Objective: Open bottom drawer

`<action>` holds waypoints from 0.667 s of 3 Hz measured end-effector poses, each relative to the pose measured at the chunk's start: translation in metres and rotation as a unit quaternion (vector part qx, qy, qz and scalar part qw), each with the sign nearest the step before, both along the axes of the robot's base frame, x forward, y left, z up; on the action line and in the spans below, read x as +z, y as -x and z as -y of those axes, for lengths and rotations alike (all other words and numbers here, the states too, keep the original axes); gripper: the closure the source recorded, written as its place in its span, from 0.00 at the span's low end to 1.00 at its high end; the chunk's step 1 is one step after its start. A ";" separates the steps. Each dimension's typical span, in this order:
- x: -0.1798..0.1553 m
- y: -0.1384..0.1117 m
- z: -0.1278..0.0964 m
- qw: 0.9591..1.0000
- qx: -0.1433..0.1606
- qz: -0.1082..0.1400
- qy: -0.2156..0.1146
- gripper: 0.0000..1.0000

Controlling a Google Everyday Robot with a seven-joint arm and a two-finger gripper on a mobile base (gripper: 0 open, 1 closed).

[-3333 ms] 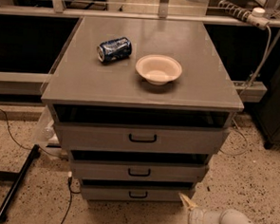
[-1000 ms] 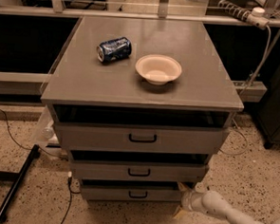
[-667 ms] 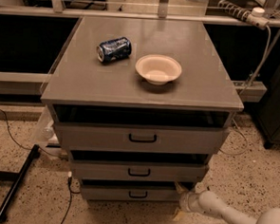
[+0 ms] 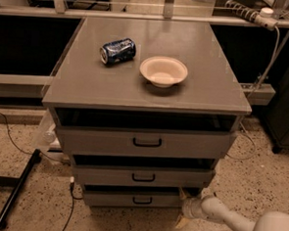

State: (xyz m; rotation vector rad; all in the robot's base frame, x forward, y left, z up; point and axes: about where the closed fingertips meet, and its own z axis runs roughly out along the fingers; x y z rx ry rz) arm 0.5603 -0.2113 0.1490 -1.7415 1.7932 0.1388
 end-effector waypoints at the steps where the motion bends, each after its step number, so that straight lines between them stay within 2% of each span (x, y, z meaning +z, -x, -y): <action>1: 0.000 0.000 0.000 1.000 0.000 0.000 0.000 0.19; 2: 0.000 0.000 0.000 1.000 0.000 0.000 0.000 0.41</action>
Offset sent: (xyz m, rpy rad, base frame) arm 0.0000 0.0000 0.0000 0.0000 0.0000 0.0000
